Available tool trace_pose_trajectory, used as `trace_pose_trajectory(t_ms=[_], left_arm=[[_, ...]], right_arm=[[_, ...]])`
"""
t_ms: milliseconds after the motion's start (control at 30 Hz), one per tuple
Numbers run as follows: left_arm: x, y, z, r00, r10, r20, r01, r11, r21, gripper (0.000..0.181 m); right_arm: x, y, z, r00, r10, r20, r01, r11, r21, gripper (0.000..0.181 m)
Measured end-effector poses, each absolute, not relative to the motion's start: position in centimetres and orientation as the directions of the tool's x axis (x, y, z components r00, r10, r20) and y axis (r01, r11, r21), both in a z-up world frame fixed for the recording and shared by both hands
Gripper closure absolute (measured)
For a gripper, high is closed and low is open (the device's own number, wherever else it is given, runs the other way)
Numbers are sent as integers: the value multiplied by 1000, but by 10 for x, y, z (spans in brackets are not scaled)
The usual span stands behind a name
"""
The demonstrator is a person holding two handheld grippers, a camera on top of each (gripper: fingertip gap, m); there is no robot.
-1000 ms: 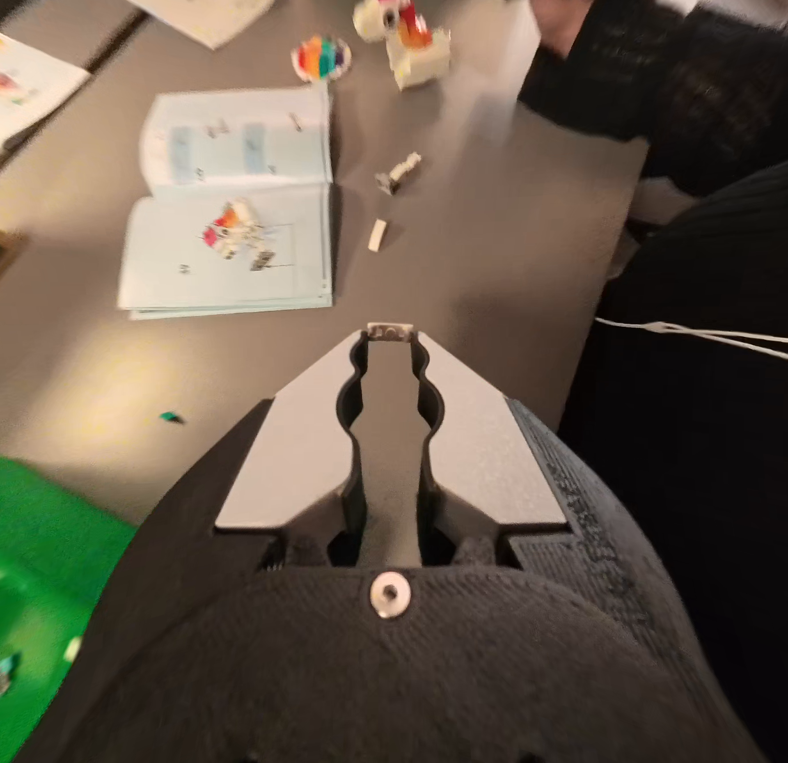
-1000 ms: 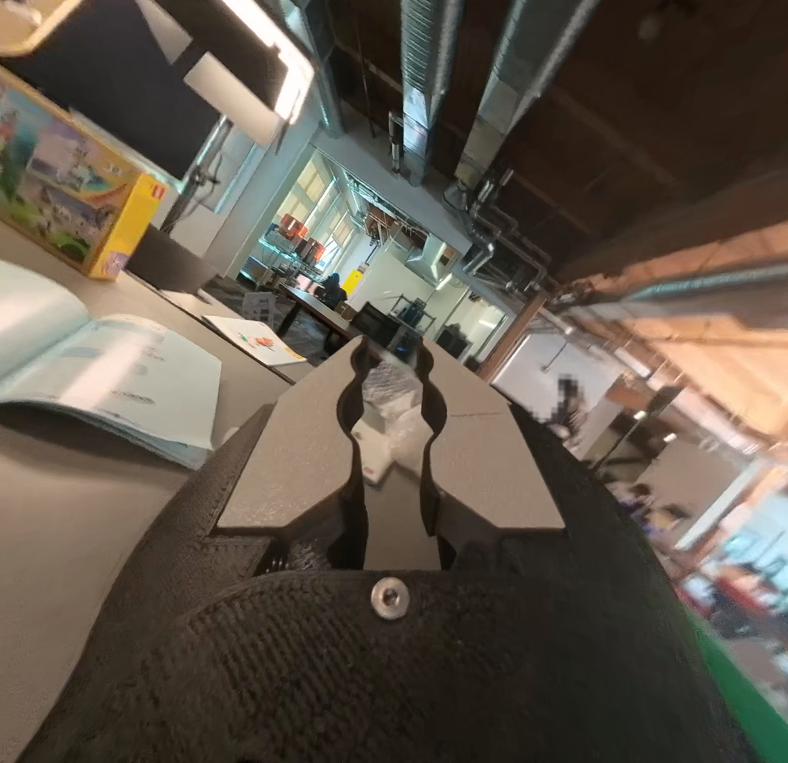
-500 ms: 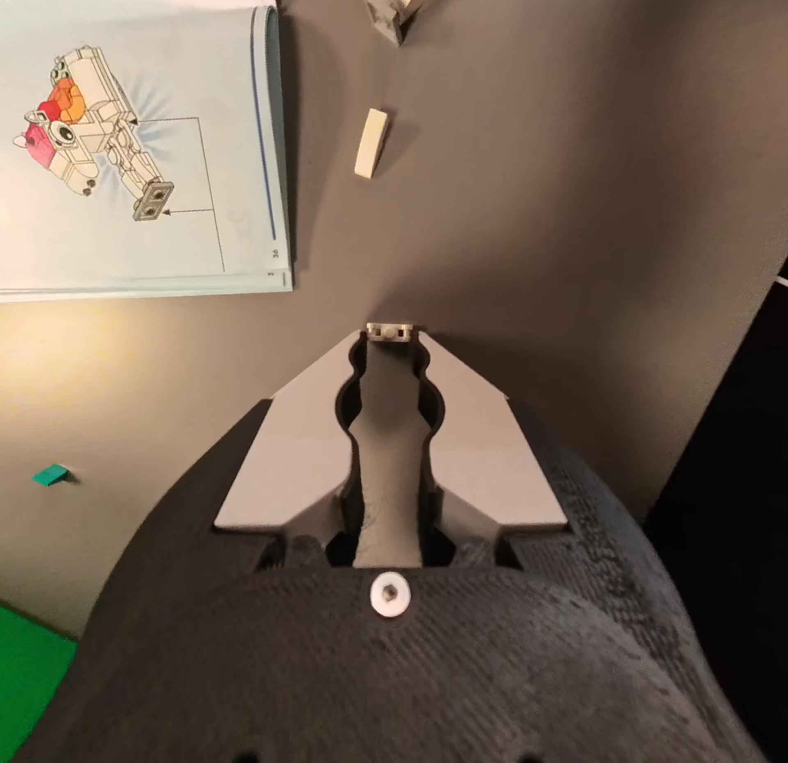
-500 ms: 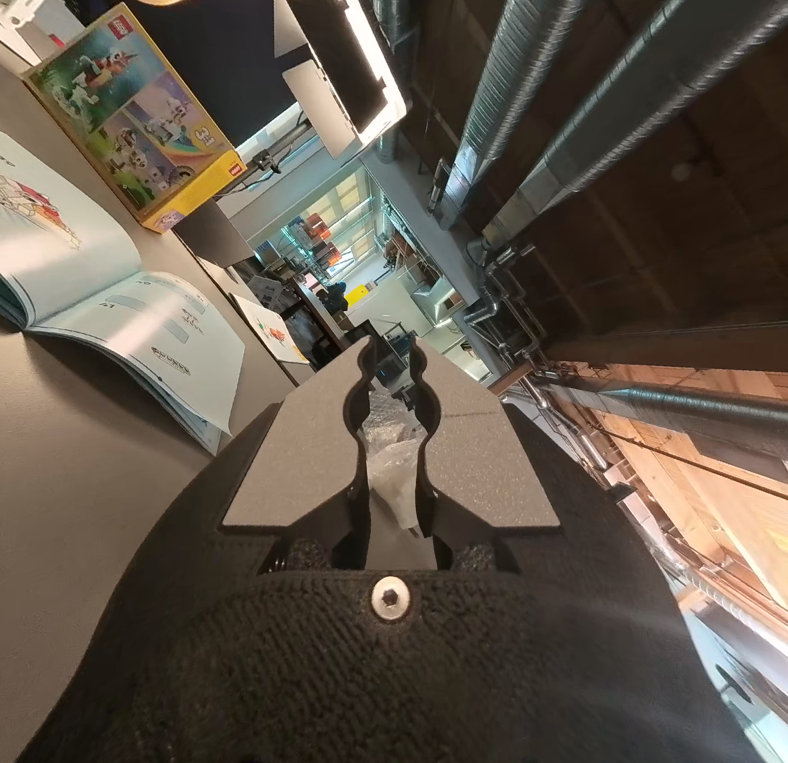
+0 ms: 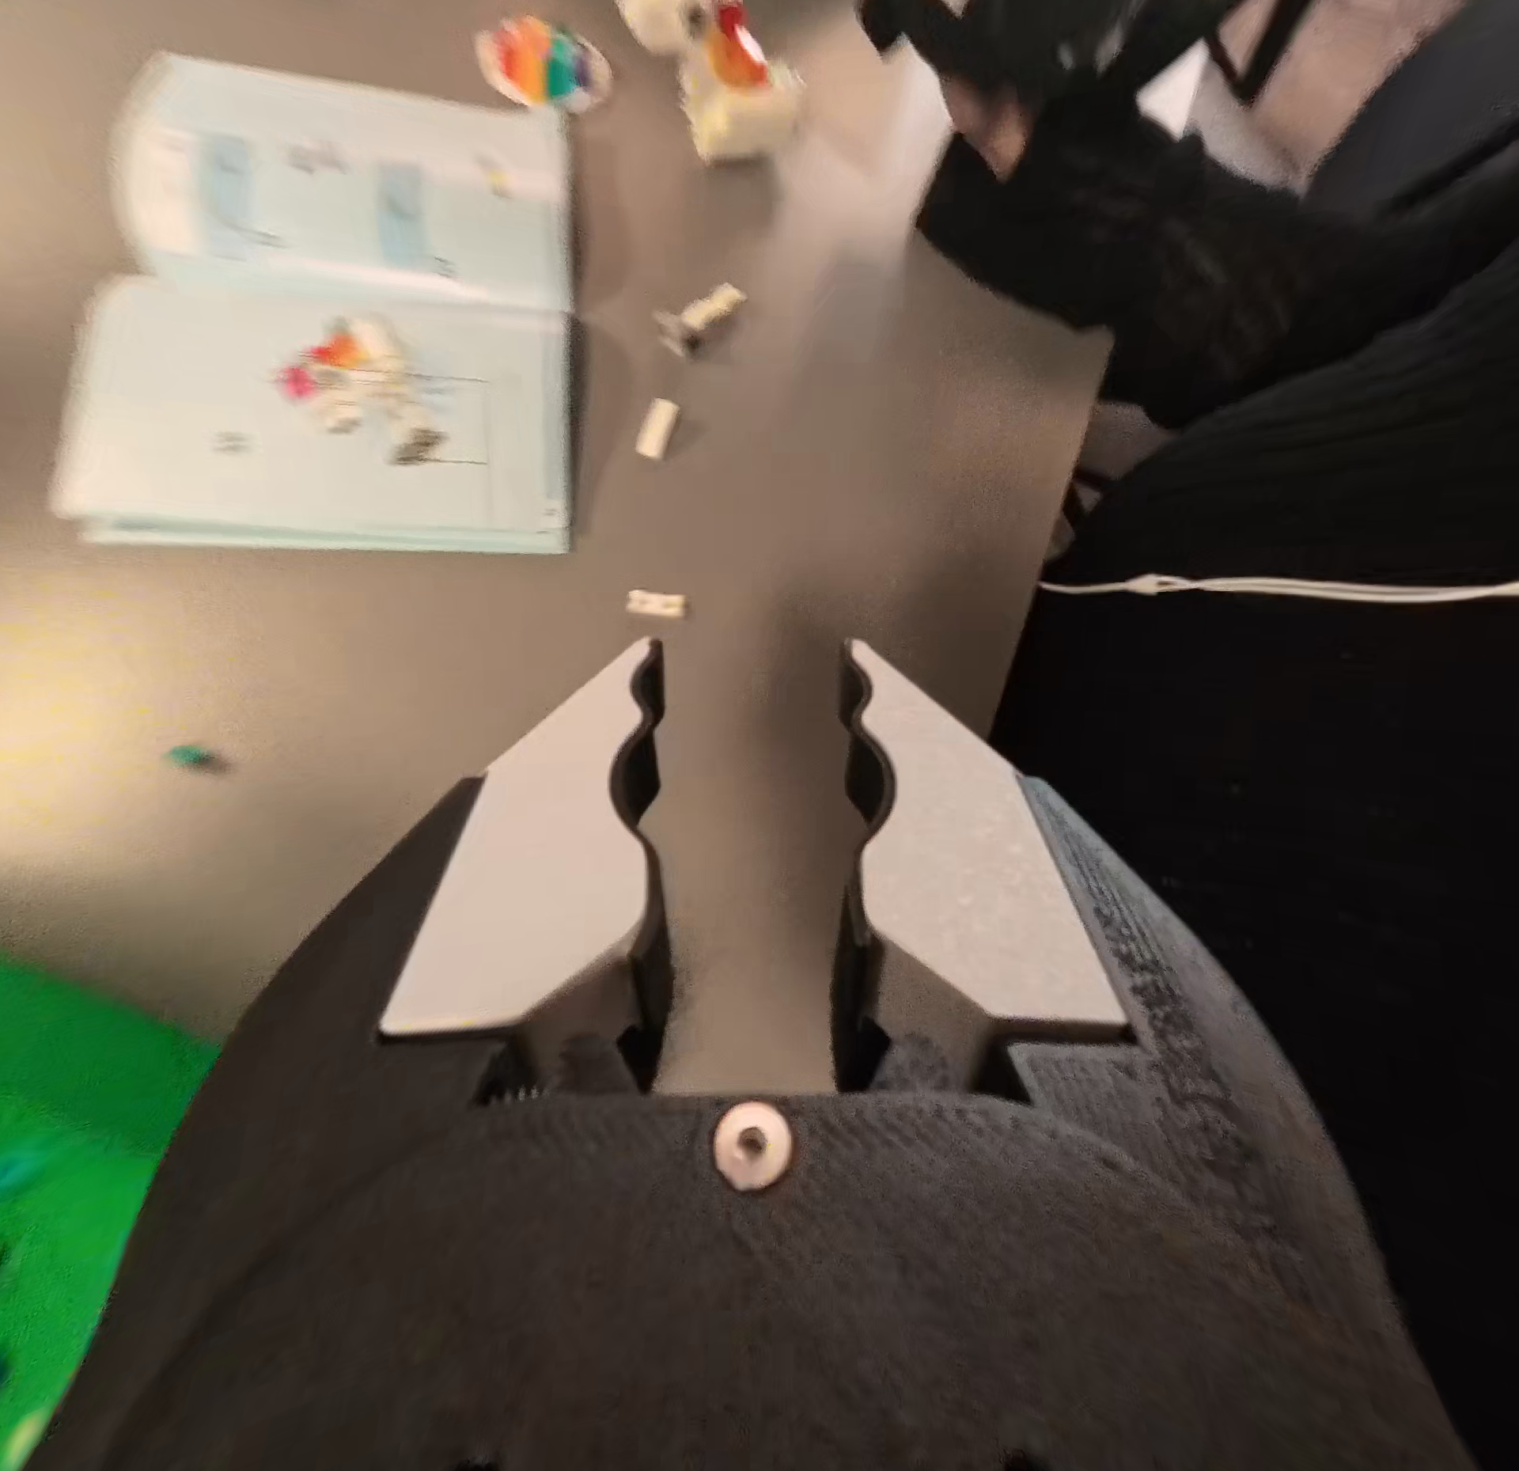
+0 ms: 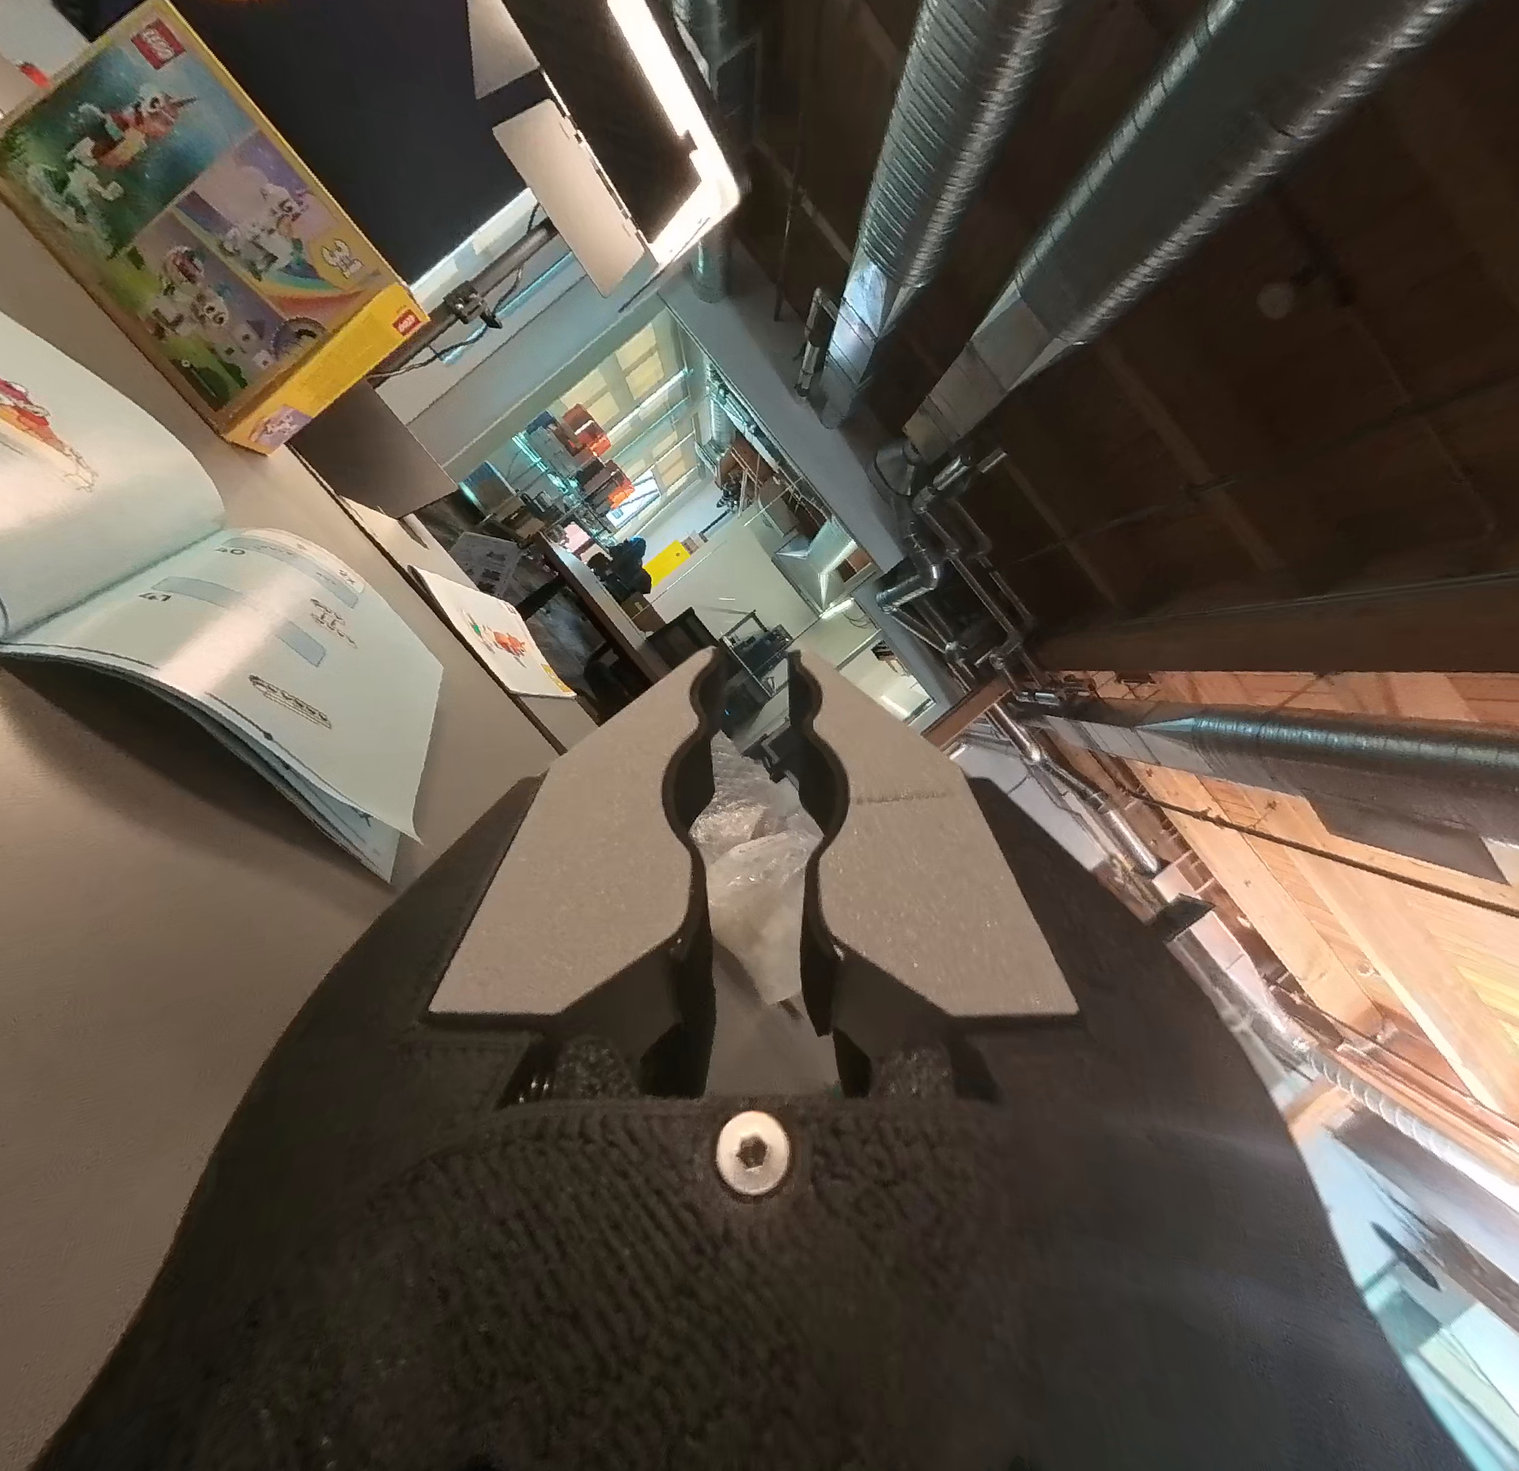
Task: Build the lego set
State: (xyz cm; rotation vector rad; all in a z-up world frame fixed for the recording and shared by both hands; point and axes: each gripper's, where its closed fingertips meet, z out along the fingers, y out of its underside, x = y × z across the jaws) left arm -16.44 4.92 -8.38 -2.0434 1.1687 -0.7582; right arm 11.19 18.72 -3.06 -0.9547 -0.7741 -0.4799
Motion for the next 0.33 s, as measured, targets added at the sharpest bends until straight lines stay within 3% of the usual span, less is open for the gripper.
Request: trace_pose_trajectory(t_ms=[33,167,333], left_arm=[[-184,56,-73,490,-860,141,-465,-394,-793,141],[-281,107,-52,770,-637,18,-365,-465,-807,147],[-360,179,-89,855,-514,-70,-418,-602,-680,147]], right_arm=[[114,188,-30,652,-32,757,665,504,-552,169],[120,195,-34,675,-22,737,656,476,-586,169],[127,203,-42,686,-16,728,660,433,-613,169]])
